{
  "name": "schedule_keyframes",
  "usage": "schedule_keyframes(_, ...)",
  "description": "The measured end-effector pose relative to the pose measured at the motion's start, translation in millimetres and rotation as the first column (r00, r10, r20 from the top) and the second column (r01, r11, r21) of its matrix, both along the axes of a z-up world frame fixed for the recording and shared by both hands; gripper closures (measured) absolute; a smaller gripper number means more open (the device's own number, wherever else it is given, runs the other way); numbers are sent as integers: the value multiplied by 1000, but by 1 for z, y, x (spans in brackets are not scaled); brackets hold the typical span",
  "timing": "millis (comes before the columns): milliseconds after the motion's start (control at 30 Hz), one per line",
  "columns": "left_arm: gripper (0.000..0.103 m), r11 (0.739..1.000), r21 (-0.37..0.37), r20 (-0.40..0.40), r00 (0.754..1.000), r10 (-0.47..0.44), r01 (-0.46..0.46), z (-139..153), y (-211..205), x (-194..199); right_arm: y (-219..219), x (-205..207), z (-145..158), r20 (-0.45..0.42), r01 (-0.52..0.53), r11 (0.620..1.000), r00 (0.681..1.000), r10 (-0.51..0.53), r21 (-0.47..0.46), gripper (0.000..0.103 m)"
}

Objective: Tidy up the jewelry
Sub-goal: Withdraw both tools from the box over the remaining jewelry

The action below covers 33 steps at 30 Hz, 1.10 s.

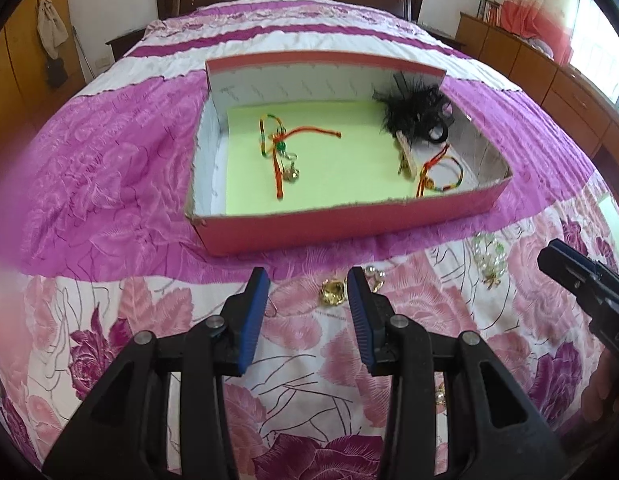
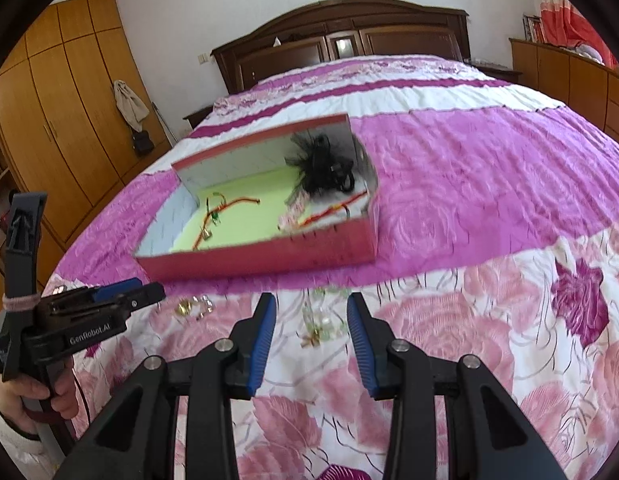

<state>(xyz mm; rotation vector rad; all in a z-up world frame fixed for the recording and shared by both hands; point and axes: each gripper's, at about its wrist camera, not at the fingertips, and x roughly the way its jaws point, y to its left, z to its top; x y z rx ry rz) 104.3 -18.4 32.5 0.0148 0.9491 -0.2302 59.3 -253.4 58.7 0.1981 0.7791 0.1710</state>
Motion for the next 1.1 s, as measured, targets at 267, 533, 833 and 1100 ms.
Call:
schedule_keyframes(267, 70, 1000, 22, -49, 999, -17, 18, -17, -8, 4, -2, -5, -14, -35, -9, 1000, 999, 8, -22, 63)
schedule_keyframes(533, 71, 999, 40, -69, 997, -27, 30, -28, -14, 5, -5, -7, -26, -56, -15, 1000, 998, 14, -8, 63)
schedule_keyframes(833, 71, 998, 52, -61, 998, -33, 36, -34, -21, 12, -13, -5, -34, -76, -4, 1000, 997, 7, 29, 63)
schedule_keyframes(1100, 92, 997, 49, -48, 998, -48, 51, -34, -24, 13, -17, -3, -38, -91, 4, 999, 996, 0, 46, 63)
